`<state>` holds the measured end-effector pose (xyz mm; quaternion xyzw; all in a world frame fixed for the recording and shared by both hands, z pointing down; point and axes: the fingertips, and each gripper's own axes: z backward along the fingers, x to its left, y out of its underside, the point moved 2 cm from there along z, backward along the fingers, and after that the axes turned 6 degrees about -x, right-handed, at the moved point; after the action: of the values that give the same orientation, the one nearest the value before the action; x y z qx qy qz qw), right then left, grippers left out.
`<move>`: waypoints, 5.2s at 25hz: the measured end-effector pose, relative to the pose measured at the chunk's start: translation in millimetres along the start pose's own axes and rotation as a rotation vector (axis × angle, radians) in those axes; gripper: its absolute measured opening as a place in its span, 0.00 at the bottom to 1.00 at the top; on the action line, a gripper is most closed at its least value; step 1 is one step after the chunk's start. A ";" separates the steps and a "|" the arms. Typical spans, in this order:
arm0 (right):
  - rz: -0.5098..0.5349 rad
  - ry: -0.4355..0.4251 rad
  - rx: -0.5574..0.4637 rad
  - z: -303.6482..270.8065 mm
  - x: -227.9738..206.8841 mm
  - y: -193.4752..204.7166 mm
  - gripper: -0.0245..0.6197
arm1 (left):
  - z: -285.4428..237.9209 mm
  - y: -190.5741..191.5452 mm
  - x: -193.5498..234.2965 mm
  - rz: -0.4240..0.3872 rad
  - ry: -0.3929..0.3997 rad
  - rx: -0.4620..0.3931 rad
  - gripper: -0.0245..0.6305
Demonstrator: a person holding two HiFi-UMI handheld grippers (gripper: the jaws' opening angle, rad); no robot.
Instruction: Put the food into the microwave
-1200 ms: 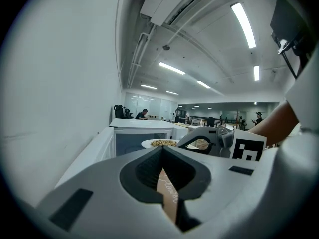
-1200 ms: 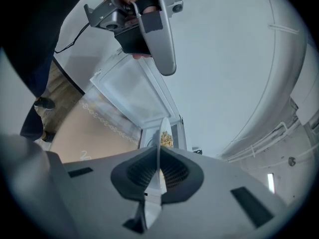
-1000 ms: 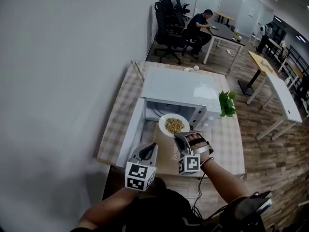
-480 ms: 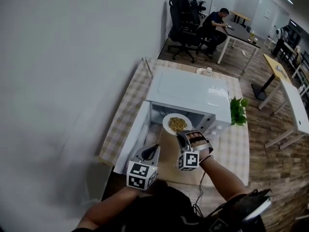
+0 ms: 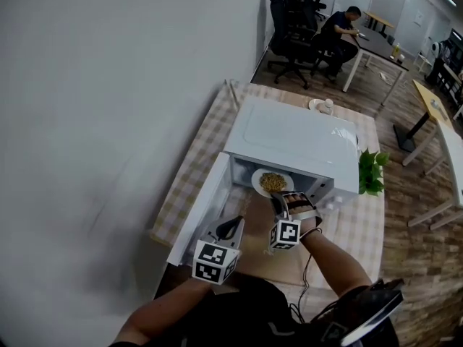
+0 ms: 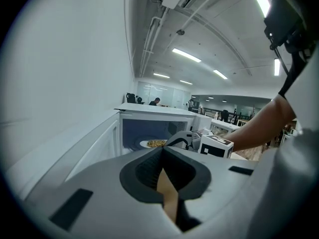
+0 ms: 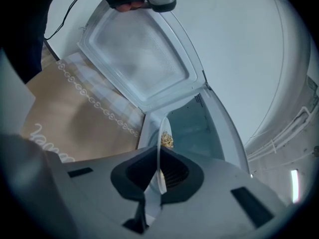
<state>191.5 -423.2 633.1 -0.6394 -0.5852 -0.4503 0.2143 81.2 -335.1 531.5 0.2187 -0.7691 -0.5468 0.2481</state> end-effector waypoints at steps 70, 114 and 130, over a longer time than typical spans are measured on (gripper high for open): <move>-0.060 -0.233 0.120 -63.9 32.3 28.8 0.10 | -5.7 -3.9 7.4 0.008 -0.008 0.028 0.05; -0.404 -0.075 0.118 -24.3 -13.6 3.8 0.10 | 20.2 -12.9 -8.3 -0.034 0.060 -0.018 0.05; -0.927 0.144 0.069 114.2 -28.6 -51.5 0.06 | 87.6 -28.0 -30.5 -0.076 0.221 -0.110 0.05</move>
<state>182.8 -336.1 539.1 -0.2702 -0.8072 -0.5223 0.0518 52.4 -260.9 476.2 0.2928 -0.6971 -0.5697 0.3221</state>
